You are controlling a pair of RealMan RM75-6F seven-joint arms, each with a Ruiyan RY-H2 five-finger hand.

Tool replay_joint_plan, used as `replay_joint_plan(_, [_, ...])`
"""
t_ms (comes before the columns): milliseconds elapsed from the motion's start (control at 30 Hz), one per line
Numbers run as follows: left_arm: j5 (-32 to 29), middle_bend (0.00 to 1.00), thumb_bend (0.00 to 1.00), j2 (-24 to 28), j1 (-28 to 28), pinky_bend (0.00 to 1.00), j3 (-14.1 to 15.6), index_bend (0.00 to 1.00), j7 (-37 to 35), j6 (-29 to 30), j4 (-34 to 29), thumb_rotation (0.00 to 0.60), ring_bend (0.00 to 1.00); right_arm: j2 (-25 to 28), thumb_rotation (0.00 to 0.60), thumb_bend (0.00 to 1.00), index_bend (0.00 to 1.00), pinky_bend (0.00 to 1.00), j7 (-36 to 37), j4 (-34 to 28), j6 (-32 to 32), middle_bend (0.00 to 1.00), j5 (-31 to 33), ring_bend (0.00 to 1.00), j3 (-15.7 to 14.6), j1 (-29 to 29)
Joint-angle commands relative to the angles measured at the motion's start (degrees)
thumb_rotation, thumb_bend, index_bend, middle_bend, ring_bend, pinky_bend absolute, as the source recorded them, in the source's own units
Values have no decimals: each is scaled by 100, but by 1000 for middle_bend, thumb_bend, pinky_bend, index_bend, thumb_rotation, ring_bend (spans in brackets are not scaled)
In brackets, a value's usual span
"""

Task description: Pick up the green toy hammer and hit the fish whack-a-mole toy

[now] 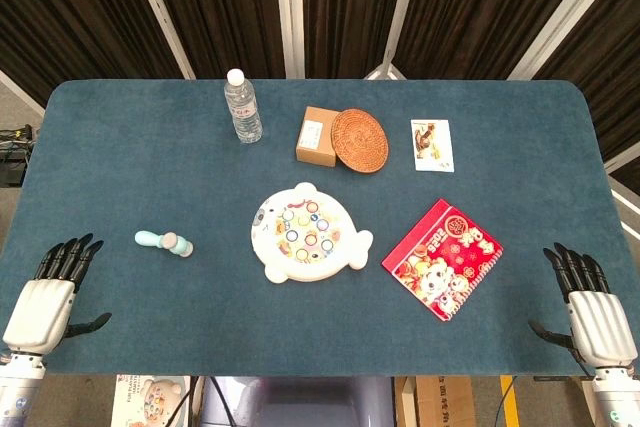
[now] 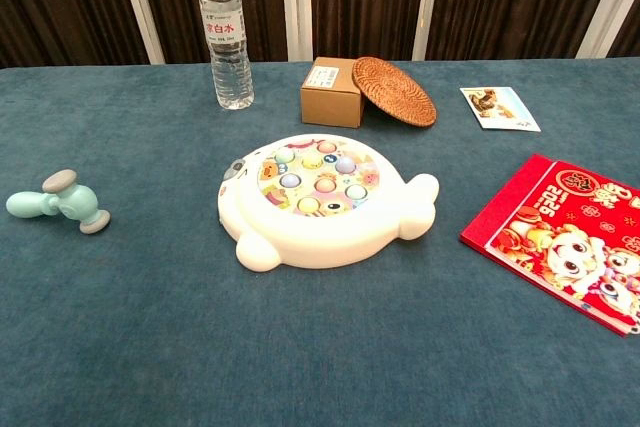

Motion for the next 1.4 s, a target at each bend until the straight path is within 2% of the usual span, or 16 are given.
replay_joint_plan(33, [6,0,4,-20,11,0,-25,0,31,-41,9,600,0,2,600,162,0,0,-2,-6,-29,0,-2,0,-8,12])
replay_joint_plan(300, [-46,0,5,-85,-32,0,-150,0,165,-183,64,600,0,15,600,162,0,0,33,-47,-34,0,5,0,-13,7])
replay_joint_plan(367, [-227,0,18,-73,-174,0,-304,11,220,-422,51,600,0,14,600,162,0,0,41,-58,-58,0,33,0,-9,13])
replay_joint_plan(467, [-505,13,61,25,-388,15,-502,76,302,-795,-19,600,0,18,600,162,0,0,64,-59,-85,0,79,0,2,19])
replay_joint_plan(600, [-988,134,133,142,-832,151,-871,236,564,-1434,82,600,29,23,600,162,0,0,89,-75,-131,0,120,0,7,32])
replay_joint_plan(667, [-1497,159,161,92,-1225,163,-1178,282,674,-2014,290,600,46,16,600,162,0,0,93,-76,-154,0,126,0,7,44])
replay_joint_plan(767, [-1914,201,212,-22,-1561,182,-1377,343,845,-2478,512,600,74,16,600,162,0,0,101,-80,-157,0,145,0,14,43])
replay_joint_plan(900, [-2107,244,265,-177,-1788,201,-1458,421,1059,-2700,728,600,98,21,600,162,0,0,142,-95,-175,0,170,0,17,45])
replay_joint_plan(1200, [-2344,280,304,-554,-2208,215,-1420,470,1487,-3160,1099,600,118,37,600,162,0,0,197,-79,-205,0,221,0,32,52])
replay_joint_plan(1400, [-2461,294,355,-746,-2313,215,-1351,487,1703,-3199,1196,600,123,40,600,162,0,0,221,-87,-219,0,235,0,36,57])
